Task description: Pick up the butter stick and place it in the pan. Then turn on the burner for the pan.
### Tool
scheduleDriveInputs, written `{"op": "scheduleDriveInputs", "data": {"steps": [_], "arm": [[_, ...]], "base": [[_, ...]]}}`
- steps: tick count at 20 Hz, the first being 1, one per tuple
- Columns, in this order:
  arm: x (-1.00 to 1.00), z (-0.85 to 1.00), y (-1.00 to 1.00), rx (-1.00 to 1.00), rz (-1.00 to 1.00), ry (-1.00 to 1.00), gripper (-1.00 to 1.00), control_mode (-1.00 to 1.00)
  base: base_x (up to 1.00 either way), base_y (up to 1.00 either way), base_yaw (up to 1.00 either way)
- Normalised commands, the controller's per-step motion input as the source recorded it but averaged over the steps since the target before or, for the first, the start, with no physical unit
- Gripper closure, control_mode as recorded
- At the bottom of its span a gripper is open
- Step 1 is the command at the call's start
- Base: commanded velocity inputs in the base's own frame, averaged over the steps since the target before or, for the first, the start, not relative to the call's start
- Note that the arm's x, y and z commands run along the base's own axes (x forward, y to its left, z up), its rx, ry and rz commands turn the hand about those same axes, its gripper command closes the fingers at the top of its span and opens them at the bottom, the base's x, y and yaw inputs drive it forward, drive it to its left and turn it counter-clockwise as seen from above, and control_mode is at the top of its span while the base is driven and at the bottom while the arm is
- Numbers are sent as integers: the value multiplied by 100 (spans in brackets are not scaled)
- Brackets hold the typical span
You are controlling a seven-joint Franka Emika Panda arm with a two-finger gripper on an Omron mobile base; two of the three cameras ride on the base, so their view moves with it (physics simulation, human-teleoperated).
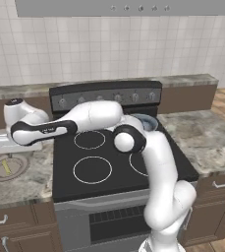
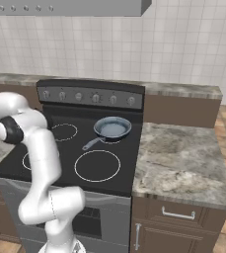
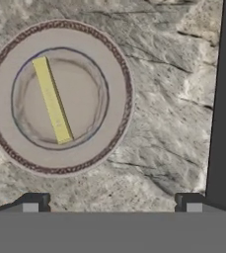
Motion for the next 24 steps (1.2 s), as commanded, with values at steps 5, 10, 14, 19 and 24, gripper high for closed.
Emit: {"op": "scheduleDriveInputs", "data": {"steps": [5, 10, 14, 19, 24], "arm": [[19, -6, 24, 0, 0, 3, -100, -100], [21, -1, 14, 0, 0, 0, -100, -100], [9, -11, 17, 0, 0, 1, -100, -100], [0, -18, 17, 0, 0, 2, -100, -100], [3, -19, 7, 0, 0, 1, -100, -100]], "base": [[0, 0, 0], [0, 0, 0], [0, 0, 0], [0, 0, 0], [0, 0, 0]]}}
